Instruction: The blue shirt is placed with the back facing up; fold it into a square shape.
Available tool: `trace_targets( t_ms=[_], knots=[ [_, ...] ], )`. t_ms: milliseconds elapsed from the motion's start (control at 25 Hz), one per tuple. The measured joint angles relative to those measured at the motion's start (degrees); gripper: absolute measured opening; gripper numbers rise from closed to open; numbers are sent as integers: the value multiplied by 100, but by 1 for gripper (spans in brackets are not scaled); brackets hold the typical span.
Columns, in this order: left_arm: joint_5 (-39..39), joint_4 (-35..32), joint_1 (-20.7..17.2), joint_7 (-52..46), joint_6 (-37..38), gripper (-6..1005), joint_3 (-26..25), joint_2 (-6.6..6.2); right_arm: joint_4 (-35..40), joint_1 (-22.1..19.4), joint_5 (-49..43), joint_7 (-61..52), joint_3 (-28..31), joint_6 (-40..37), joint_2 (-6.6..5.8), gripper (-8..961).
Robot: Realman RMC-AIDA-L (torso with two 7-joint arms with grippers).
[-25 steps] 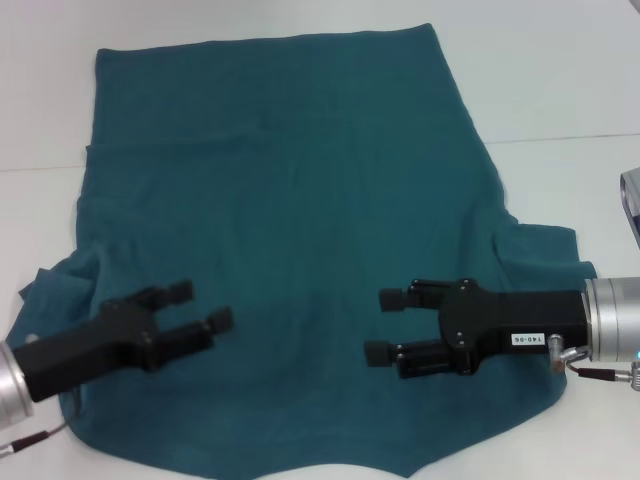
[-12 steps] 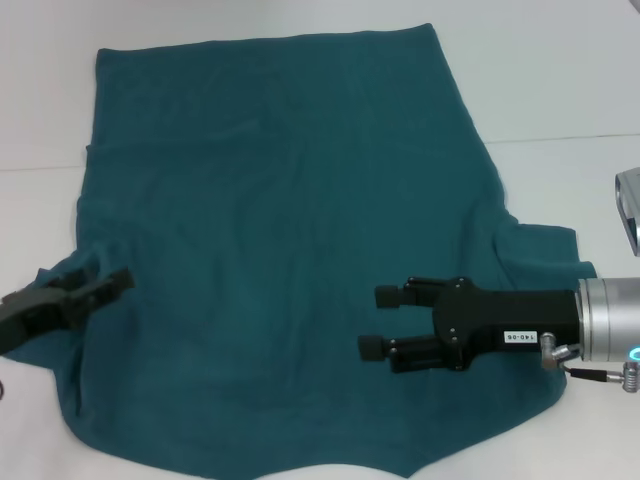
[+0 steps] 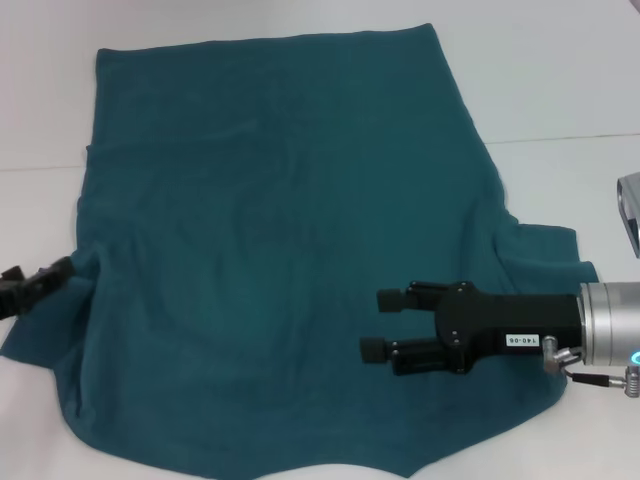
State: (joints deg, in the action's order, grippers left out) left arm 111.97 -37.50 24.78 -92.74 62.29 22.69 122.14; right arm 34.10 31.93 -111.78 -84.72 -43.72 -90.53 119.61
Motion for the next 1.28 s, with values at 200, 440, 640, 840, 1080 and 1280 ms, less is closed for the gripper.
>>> trace_targets(
  t_ms=[200,440,640,840,1080,1280],
  knots=[
    [22,-2,0,0,-160,888,-121,-22,0,-8,1,-12,4,-1,0,921],
    [67,66,0,40,-397,888,-43,0,0,-12,5,-12,34,0,0,920],
    [113,119,2,48,-456,887,127,23,0,-12,8,-12,55,0,0,920],
    [231,151,27,52,-470,887,204,39,0,-11,8,-8,65,1,0,919],
    [237,155,24,50,-435,888,288,38,0,-11,8,0,66,1,0,918],
    [240,112,12,52,-404,859,330,40,0,-11,8,13,66,1,0,918]
  ],
)
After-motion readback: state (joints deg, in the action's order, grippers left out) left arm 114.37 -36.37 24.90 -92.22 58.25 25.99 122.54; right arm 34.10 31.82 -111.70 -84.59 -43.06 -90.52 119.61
